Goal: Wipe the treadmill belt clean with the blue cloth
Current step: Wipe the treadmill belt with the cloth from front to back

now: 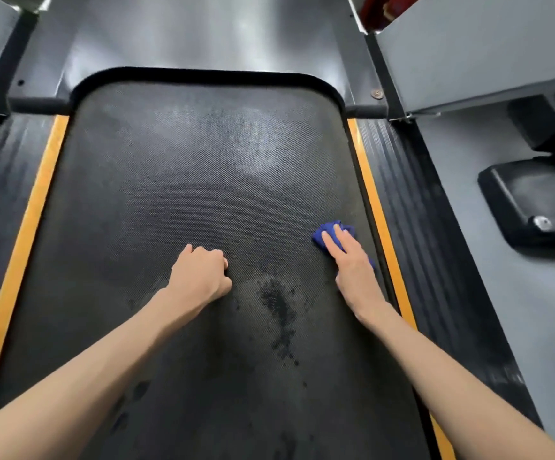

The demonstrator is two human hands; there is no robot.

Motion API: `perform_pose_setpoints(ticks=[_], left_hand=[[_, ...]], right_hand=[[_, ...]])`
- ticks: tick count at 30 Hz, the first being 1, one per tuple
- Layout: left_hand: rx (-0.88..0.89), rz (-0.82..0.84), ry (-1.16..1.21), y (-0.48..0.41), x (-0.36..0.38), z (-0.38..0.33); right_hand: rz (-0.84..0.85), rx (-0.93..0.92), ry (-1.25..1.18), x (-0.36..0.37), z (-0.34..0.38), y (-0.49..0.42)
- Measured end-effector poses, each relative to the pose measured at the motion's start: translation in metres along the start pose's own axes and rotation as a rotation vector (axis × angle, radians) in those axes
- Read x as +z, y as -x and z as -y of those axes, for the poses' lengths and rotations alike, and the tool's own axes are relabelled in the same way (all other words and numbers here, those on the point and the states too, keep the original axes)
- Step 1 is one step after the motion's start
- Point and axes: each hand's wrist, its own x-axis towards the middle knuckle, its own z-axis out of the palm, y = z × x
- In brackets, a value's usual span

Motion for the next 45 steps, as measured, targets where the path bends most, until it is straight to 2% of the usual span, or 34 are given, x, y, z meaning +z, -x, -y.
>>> perform_pose_setpoints(ticks=[6, 15, 20, 24, 27, 29, 31, 32, 33, 35, 38, 39, 45], left_hand=[[-0.052, -0.015, 0.013, 0.000, -0.004, -0.003], [-0.072, -0.046, 0.033, -0.003, -0.006, -0.005], [-0.059, -0.037, 0.010, -0.001, 0.002, -0.002], [-0.045, -0.055, 0.007, -0.001, 0.002, 0.000], [-0.060, -0.056, -0.016, -0.001, 0.000, -0.001], [-0.074, -0.068, -0.015, -0.005, -0.001, -0.004], [-0.081, -0.081, -0.030, -0.007, -0.004, -0.009], [-0.078, -0.083, -0.039, -0.008, -0.005, -0.011], [-0.072, -0.085, -0.045, -0.009, -0.005, -0.012], [-0.067, -0.088, -0.045, -0.009, -0.004, -0.012], [-0.070, -0.092, -0.007, -0.008, 0.000, -0.004], [-0.064, -0.093, 0.005, -0.008, 0.001, -0.002], [-0.029, -0.094, 0.039, -0.010, 0.003, 0.001]], right_hand=[[-0.009, 0.177, -0.012, -0.013, -0.003, -0.088], [-0.129, 0.088, -0.110, 0.011, -0.007, 0.005], [-0.148, 0.084, -0.084, 0.003, -0.010, -0.076], [-0.090, 0.117, -0.068, -0.004, -0.012, -0.138], [-0.153, 0.179, -0.088, -0.004, 0.002, -0.147], [-0.134, -0.039, -0.152, 0.012, 0.030, -0.124], [0.041, -0.340, -0.147, 0.033, 0.050, -0.095], [0.131, -0.434, -0.113, 0.035, 0.051, -0.088], [0.152, -0.480, -0.084, 0.033, 0.047, -0.089], [0.070, -0.376, -0.101, 0.024, 0.028, -0.103], [-0.058, 0.039, -0.057, 0.002, -0.002, -0.121], [-0.071, 0.114, -0.061, -0.002, -0.007, -0.123], [-0.095, 0.133, -0.137, 0.000, 0.001, -0.059]])
